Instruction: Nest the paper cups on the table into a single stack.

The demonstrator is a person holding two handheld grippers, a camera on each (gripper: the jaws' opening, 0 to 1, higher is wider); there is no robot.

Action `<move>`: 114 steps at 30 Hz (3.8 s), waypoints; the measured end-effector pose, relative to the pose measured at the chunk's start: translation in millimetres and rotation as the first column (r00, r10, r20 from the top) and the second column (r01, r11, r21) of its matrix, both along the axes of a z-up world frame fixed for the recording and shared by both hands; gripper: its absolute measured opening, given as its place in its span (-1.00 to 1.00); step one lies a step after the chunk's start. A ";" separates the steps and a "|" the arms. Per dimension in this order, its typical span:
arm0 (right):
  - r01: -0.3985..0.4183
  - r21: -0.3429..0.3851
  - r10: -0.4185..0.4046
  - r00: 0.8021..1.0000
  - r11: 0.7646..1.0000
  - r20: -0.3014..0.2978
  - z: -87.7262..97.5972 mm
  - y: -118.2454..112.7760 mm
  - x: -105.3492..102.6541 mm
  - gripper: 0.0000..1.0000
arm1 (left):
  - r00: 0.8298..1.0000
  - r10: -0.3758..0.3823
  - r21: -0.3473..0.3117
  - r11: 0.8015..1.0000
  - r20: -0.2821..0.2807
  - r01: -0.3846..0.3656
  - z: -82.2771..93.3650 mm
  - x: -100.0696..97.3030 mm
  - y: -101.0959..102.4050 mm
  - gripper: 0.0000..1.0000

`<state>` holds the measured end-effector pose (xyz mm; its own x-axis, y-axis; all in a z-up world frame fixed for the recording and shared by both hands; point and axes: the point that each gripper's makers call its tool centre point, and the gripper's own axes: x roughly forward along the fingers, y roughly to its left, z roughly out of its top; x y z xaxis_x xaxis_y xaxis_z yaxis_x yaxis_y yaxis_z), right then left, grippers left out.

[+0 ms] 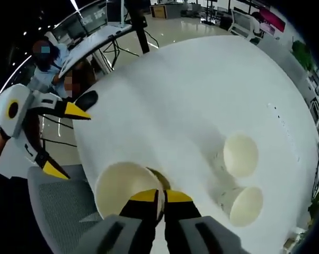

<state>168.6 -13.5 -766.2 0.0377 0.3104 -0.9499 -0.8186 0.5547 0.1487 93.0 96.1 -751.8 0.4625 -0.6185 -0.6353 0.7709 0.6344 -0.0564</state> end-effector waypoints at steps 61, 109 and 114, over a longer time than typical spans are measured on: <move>0.208 0.408 -0.298 0.940 0.889 0.169 57.4 -32.4 -2.2 0.26 | 0.999 -0.022 -0.012 1.000 0.024 0.023 11.2 12.9 -9.5 0.29; 0.129 0.215 -0.196 0.925 0.968 0.327 20.9 -102.6 53.3 0.01 | 1.000 0.020 -0.028 0.999 0.002 -0.020 3.6 16.7 -8.4 0.28; 0.103 0.200 -0.159 0.944 0.974 0.289 16.7 -96.3 55.9 -0.05 | 1.000 0.023 -0.026 0.999 0.000 -0.023 2.5 17.2 -7.8 0.28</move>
<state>224.5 -109.8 -749.5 0.3652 0.4472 -0.8165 -0.7624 0.6469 0.0133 110.2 88.2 -749.3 0.4770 -0.6239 -0.6191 0.7560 0.6505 -0.0730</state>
